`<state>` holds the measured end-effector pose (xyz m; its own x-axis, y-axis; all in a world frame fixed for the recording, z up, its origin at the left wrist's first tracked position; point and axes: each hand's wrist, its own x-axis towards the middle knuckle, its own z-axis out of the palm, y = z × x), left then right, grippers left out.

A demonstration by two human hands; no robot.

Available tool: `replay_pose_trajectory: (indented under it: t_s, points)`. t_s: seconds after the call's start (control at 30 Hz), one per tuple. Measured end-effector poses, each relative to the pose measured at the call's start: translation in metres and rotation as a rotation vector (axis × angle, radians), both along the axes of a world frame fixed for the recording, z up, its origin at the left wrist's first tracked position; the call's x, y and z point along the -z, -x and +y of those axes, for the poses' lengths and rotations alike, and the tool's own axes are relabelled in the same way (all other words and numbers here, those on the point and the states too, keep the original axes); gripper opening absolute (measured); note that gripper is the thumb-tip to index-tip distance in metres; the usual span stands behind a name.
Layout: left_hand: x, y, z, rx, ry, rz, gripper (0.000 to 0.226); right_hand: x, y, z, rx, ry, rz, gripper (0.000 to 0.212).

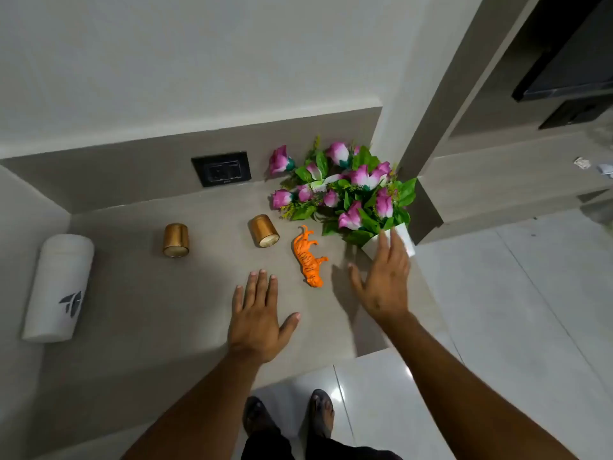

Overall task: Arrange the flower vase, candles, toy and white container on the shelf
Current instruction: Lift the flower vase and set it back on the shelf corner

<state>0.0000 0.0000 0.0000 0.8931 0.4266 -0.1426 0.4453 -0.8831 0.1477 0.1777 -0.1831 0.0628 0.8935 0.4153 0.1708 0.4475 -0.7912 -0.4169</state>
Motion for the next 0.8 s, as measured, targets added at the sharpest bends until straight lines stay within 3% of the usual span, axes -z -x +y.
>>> replay_pose_trajectory:
  t_s: [0.07, 0.17, 0.23, 0.33, 0.43, 0.63, 0.8]
  points:
    - [-0.002, -0.001, 0.001, -0.015, 0.005, 0.011, 0.094, -0.014, -0.028, -0.001, 0.109, 0.007, 0.034, 0.095]
    - [0.004, -0.001, 0.003, -0.005, -0.035, -0.017, 0.094, -0.039, -0.077, 0.001, 0.233, 0.176, 0.349, 0.105]
    - [0.005, -0.001, 0.003, 0.003, -0.033, 0.000, 0.095, -0.045, -0.092, 0.005, 0.232, 0.273, 0.505, 0.096]
    - [0.005, -0.002, 0.005, 0.012, -0.039, 0.001, 0.095, -0.043, -0.106, 0.007, 0.178, 0.315, 0.530, 0.073]
    - [0.005, -0.001, 0.004, 0.007, -0.016, -0.005, 0.095, -0.029, -0.110, 0.002, 0.236, 0.154, 0.503, 0.074]
    - [0.006, -0.005, 0.004, -0.005, -0.019, 0.012, 0.097, 0.007, -0.106, -0.004, 0.396, -0.394, 0.405, 0.094]
    - [0.008, -0.008, 0.003, -0.020, -0.017, -0.001, 0.097, 0.030, -0.102, 0.016, 0.450, -0.621, 0.362, 0.099]
